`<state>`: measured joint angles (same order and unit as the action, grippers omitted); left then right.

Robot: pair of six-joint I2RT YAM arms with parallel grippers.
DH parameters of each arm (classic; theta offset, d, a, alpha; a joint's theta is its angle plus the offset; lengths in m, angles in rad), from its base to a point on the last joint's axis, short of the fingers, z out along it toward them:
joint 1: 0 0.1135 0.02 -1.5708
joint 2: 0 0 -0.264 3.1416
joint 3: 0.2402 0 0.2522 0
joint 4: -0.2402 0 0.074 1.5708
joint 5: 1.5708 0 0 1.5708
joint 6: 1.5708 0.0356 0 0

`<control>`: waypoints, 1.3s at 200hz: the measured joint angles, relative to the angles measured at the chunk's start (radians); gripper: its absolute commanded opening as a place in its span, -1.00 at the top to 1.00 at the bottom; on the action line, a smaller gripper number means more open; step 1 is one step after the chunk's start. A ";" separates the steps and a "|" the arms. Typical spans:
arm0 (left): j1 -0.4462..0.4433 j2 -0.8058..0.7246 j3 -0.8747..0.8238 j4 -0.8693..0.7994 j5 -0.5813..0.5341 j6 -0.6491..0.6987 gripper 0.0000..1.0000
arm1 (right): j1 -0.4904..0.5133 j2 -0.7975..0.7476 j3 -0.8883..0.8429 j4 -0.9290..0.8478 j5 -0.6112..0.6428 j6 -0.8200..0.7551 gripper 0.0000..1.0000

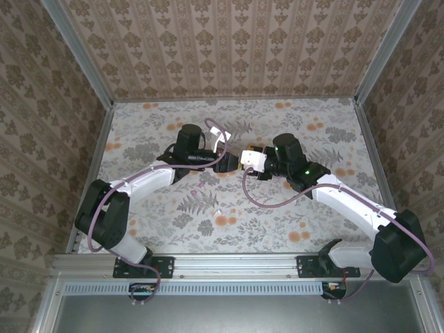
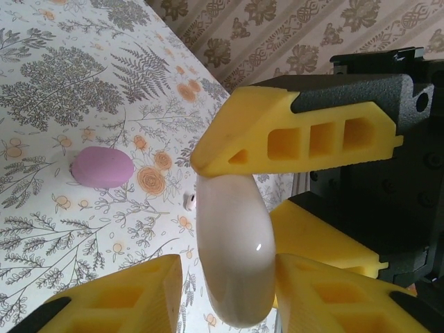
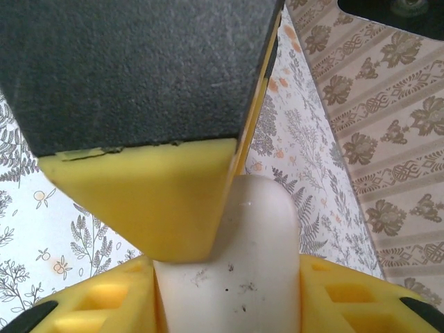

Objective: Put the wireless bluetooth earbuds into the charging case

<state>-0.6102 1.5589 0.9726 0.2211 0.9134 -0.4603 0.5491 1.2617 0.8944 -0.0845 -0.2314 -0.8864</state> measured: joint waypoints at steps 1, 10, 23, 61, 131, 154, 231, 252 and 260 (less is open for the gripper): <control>0.000 0.000 0.000 0.000 0.000 0.000 0.20 | 0.000 0.000 0.000 0.000 0.000 0.000 0.23; 0.000 0.000 0.000 0.003 0.000 -0.004 0.24 | 0.001 -0.001 0.000 0.000 0.000 0.000 0.23; -0.002 0.000 0.002 0.004 0.000 -0.010 0.25 | 0.002 -0.005 -0.005 0.008 0.000 0.000 0.23; -0.011 0.000 0.002 0.004 0.000 -0.012 0.28 | 0.006 -0.016 -0.019 0.023 0.000 0.000 0.23; -0.017 0.004 0.015 -0.005 -0.005 -0.018 0.57 | 0.006 -0.018 -0.019 0.029 0.016 0.000 0.18; -0.017 0.004 0.015 -0.005 -0.005 -0.019 0.67 | 0.006 -0.019 -0.022 0.029 0.017 0.000 0.12; 0.002 0.002 0.016 -0.004 -0.014 -0.019 0.88 | 0.010 -0.072 -0.050 0.032 0.019 0.048 -0.40; 0.026 -0.023 0.002 0.021 -0.056 -0.014 0.96 | 0.005 -0.123 -0.053 0.032 0.010 0.111 -0.50; 0.034 -0.047 -0.018 0.047 -0.080 -0.003 1.00 | -0.003 -0.148 -0.053 0.034 -0.002 0.148 -0.51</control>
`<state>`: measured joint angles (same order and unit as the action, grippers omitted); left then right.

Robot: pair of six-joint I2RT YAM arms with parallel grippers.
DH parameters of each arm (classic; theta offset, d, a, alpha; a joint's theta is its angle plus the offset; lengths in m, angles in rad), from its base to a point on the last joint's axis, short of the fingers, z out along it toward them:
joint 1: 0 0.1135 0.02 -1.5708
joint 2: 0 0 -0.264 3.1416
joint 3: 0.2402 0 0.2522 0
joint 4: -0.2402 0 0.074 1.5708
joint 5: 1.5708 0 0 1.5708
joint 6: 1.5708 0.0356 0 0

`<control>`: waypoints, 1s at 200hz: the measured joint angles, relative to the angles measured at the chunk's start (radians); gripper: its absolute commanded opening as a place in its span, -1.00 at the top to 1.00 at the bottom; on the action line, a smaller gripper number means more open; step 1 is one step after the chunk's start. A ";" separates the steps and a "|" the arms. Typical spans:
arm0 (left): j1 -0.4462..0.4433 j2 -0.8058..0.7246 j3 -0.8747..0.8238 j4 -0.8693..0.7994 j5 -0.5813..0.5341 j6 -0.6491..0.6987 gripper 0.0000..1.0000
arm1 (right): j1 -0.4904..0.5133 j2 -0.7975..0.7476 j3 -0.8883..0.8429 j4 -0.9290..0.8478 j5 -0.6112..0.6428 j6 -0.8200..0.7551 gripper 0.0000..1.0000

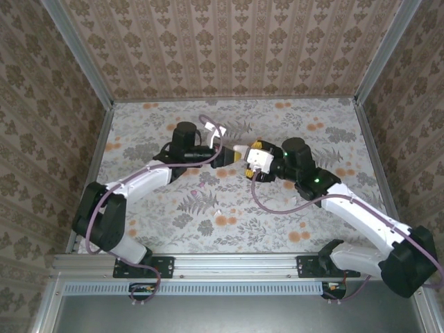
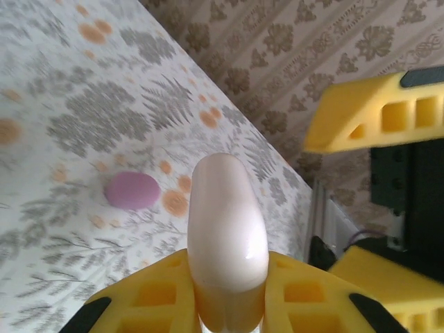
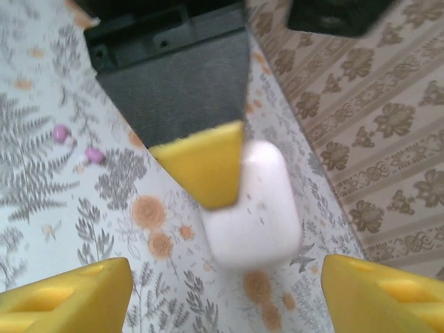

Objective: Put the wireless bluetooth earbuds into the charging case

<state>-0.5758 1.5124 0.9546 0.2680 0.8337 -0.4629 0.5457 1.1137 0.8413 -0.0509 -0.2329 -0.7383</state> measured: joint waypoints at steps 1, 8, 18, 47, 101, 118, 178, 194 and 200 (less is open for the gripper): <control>0.001 -0.003 -0.002 0.002 -0.002 0.002 1.00 | -0.001 -0.002 0.000 0.000 -0.001 0.004 -0.52; 0.006 -0.032 -0.029 0.034 -0.024 0.016 1.00 | -0.011 -0.024 0.000 0.005 -0.011 0.055 -0.54; 0.008 -0.078 -0.074 0.088 -0.055 0.048 0.98 | -0.034 -0.054 0.000 0.018 -0.019 0.142 -0.55; 0.002 -0.178 -0.185 0.235 -0.122 0.172 1.00 | -0.112 -0.093 0.023 0.042 -0.034 0.433 -0.56; -0.027 -0.214 -0.220 0.316 -0.132 0.414 0.95 | -0.191 -0.042 0.193 -0.037 -0.183 0.869 -0.55; -0.034 -0.215 -0.231 0.325 -0.135 0.455 0.96 | -0.191 -0.014 0.223 -0.067 -0.261 0.914 -0.52; -0.063 -0.217 -0.247 0.377 -0.142 0.493 0.96 | -0.175 0.084 0.238 -0.110 -0.406 0.954 -0.45; -0.066 -0.217 -0.248 0.402 -0.141 0.486 0.96 | -0.167 0.096 0.237 -0.111 -0.422 0.949 -0.42; -0.066 -0.217 -0.248 0.412 -0.141 0.483 0.96 | -0.167 0.100 0.237 -0.112 -0.427 0.947 -0.41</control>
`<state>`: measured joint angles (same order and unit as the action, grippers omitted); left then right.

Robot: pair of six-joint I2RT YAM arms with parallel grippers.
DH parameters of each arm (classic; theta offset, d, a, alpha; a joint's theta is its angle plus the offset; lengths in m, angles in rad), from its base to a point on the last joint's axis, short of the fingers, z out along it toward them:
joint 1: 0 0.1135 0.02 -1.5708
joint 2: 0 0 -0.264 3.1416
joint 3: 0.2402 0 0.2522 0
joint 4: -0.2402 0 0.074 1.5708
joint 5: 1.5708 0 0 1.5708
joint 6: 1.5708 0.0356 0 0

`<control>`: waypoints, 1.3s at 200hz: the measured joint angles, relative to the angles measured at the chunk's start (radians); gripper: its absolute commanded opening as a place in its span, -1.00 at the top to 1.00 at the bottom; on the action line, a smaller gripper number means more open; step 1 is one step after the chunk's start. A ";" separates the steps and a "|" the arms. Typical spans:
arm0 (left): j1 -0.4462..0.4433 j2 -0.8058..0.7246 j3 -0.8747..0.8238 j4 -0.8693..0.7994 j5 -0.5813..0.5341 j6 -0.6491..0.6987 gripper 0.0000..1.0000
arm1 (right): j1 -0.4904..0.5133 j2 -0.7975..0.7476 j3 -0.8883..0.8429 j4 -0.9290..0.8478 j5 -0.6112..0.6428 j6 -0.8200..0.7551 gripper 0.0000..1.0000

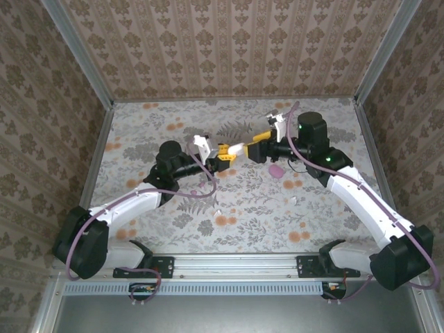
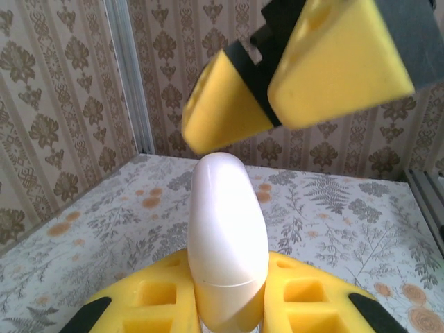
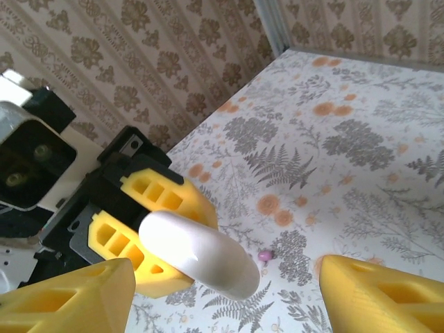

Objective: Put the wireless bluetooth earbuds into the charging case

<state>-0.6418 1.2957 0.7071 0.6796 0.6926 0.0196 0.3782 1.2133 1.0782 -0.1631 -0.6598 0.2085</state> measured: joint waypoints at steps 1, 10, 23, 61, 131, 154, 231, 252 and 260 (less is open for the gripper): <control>0.000 0.000 0.000 0.002 0.000 0.000 0.96 | 0.000 0.000 0.000 0.000 0.000 0.000 -0.41; -0.001 0.000 0.000 0.014 0.000 -0.002 0.96 | 0.000 0.003 0.000 -0.003 -0.002 -0.004 -0.41; -0.006 0.000 0.000 0.026 0.003 -0.005 0.96 | 0.000 0.005 -0.003 -0.006 -0.002 -0.014 -0.41; -0.013 0.000 0.000 0.035 0.006 -0.012 0.96 | 0.000 0.005 -0.009 -0.024 -0.003 -0.042 -0.42; -0.019 0.000 0.000 0.047 0.005 -0.019 0.98 | 0.001 0.027 -0.008 -0.045 -0.003 -0.073 -0.43; -0.019 0.000 0.000 0.046 0.001 -0.019 0.98 | 0.001 0.030 -0.006 -0.043 -0.003 -0.067 -0.43; -0.019 0.000 0.000 0.023 -0.001 -0.003 1.00 | 0.001 0.031 0.001 -0.043 0.000 -0.037 -0.46; -0.019 0.000 0.000 0.011 0.001 0.001 1.00 | 0.000 0.031 0.002 -0.039 0.002 -0.024 -0.48; -0.019 0.000 0.000 0.006 0.003 0.001 1.00 | 0.001 0.031 0.002 -0.031 0.004 -0.020 -0.48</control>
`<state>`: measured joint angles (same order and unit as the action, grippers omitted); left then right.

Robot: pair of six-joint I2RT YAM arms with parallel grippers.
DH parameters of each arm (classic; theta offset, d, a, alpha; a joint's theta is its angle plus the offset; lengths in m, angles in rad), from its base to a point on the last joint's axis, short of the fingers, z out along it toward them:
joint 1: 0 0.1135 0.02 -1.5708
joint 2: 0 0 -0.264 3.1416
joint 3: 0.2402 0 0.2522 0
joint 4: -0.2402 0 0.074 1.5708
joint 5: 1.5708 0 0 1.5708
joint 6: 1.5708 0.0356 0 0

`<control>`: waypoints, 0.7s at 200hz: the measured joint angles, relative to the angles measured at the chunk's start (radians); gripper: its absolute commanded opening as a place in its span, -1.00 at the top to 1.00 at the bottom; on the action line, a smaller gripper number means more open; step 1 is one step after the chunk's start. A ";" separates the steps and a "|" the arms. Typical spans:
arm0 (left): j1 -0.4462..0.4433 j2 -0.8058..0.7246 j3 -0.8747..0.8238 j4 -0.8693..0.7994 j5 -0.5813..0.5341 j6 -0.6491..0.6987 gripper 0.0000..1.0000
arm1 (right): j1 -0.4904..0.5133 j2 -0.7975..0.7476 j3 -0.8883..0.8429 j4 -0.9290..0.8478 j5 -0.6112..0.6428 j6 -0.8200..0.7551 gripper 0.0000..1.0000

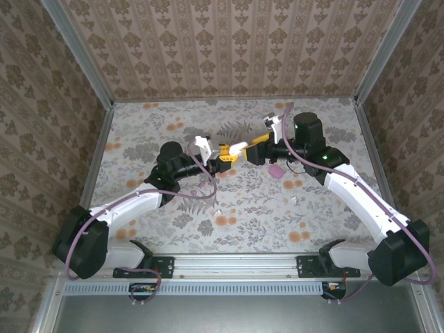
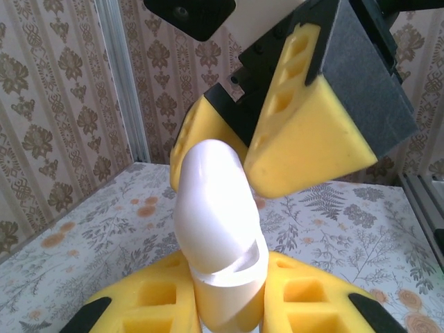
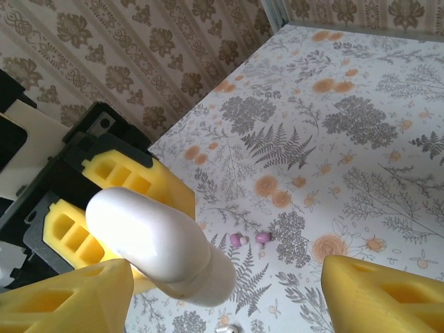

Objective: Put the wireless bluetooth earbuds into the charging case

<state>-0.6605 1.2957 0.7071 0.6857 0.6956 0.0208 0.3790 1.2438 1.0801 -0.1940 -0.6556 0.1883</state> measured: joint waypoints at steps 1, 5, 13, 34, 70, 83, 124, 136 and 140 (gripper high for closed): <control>0.000 0.000 0.000 0.000 0.000 0.000 1.00 | 0.000 0.000 0.000 0.002 0.001 0.001 -0.48; 0.000 0.000 0.000 -0.002 0.001 0.000 1.00 | 0.000 0.000 0.000 0.006 0.003 0.002 -0.48; 0.000 0.000 0.000 -0.004 0.004 0.002 1.00 | 0.000 0.000 0.001 0.012 0.009 0.005 -0.49; -0.002 0.000 0.000 -0.005 0.011 0.003 1.00 | 0.000 0.000 0.004 0.016 0.024 0.008 -0.49; -0.007 0.000 0.000 -0.005 0.015 0.004 1.00 | 0.000 0.000 0.004 0.019 0.047 0.021 -0.54; -0.007 0.000 0.000 -0.005 0.014 0.006 1.00 | 0.000 0.000 0.004 0.019 0.051 0.025 -0.56; -0.007 -0.006 -0.010 -0.004 -0.010 0.011 1.00 | -0.004 -0.035 0.004 0.014 0.088 0.037 -0.63; -0.006 -0.014 -0.024 -0.005 -0.022 0.018 1.00 | -0.024 -0.086 -0.002 0.010 0.134 0.060 -0.59; -0.006 -0.017 -0.029 -0.005 -0.024 0.019 1.00 | -0.036 -0.108 -0.006 0.009 0.151 0.069 -0.55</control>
<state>-0.6670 1.2785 0.6781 0.6811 0.6712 0.0399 0.3431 1.1362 1.0744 -0.1848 -0.5045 0.2573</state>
